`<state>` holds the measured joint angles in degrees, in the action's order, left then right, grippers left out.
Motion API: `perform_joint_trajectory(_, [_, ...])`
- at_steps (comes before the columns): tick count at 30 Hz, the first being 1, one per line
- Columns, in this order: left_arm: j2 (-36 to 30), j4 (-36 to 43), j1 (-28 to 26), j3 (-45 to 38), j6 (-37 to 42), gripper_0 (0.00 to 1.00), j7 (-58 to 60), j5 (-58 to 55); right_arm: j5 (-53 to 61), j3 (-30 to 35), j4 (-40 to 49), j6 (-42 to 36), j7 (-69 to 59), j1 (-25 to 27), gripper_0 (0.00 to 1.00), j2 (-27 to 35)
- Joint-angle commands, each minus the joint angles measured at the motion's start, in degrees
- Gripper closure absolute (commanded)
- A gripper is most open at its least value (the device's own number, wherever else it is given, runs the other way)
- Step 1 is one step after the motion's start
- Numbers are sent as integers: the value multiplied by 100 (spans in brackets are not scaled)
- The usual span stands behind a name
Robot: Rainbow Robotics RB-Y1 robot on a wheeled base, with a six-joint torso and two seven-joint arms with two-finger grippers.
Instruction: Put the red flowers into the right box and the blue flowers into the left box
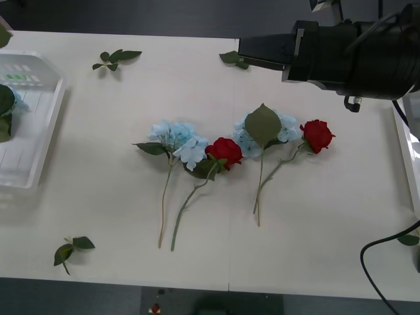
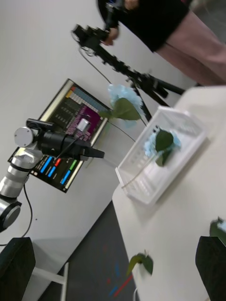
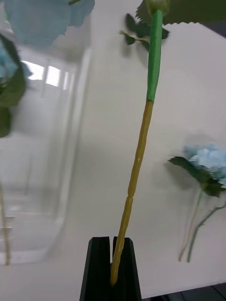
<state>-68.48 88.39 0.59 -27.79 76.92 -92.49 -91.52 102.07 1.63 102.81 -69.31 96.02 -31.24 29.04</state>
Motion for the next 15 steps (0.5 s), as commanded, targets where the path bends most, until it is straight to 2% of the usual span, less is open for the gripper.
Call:
perform_joint_trajectory(1, [-219, -621, 29, -7, 25, 100, -771, 530, -556, -93, 134, -12, -1077, 48, 0, 375])
perform_joint_trajectory(6, [-219, -1289, -86, 19, 34, 100, -1192, 882, -1426, -128, 213, -153, -2175, 144, 0, 507])
perform_joint_trajectory(12, [-236, -1790, -103, 450, 34, 100, -1421, 873, -2253, -128, 310, -601, -3292, 144, 0, 586])
perform_joint_trajectory(15, [-245, -2019, -103, 731, 34, 100, -1518, 785, -2894, -128, 451, -1075, -4258, 144, 0, 638])
